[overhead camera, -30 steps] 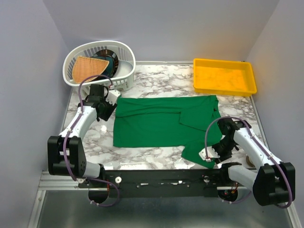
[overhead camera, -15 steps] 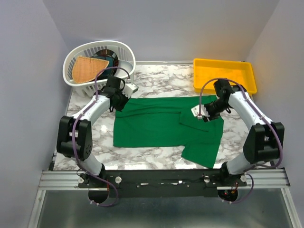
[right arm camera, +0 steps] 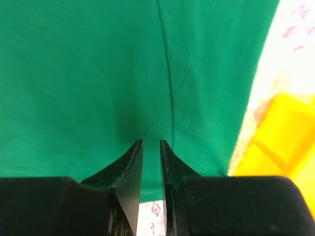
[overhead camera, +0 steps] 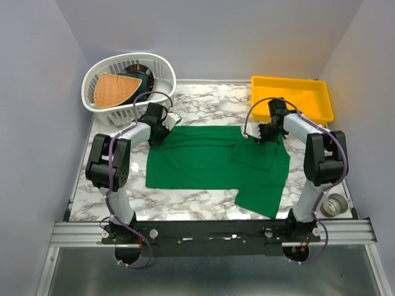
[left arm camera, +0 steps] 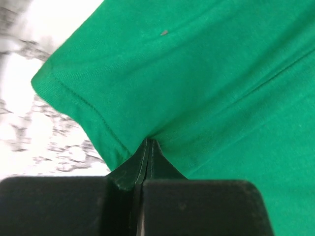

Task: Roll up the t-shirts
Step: Fold the T-shirt at the center of the board.

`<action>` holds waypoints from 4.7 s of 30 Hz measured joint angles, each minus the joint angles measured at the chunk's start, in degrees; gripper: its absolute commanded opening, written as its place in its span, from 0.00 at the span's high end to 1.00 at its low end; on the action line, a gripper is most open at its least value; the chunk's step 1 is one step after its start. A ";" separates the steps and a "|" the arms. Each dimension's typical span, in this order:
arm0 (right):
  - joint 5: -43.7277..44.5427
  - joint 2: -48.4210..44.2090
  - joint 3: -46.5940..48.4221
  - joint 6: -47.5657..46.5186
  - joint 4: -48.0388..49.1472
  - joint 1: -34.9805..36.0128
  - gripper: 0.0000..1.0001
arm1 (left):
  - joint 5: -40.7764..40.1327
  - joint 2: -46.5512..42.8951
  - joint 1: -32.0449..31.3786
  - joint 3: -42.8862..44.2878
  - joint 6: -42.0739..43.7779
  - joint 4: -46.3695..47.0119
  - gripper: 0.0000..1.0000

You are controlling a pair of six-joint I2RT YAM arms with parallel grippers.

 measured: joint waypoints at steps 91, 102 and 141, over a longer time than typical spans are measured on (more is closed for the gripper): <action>-11.30 -47.56 -45.51 -24.09 -20.87 13.00 0.99 | -1.60 -25.55 6.73 -16.52 2.89 -6.12 0.56; -10.95 -51.52 -35.56 -20.11 -22.23 13.00 0.99 | 6.38 -27.02 7.74 -17.88 0.59 -14.75 0.48; -6.60 -58.45 -36.87 6.21 -18.23 13.14 0.99 | 6.01 -26.08 9.38 -23.69 3.28 -23.30 1.00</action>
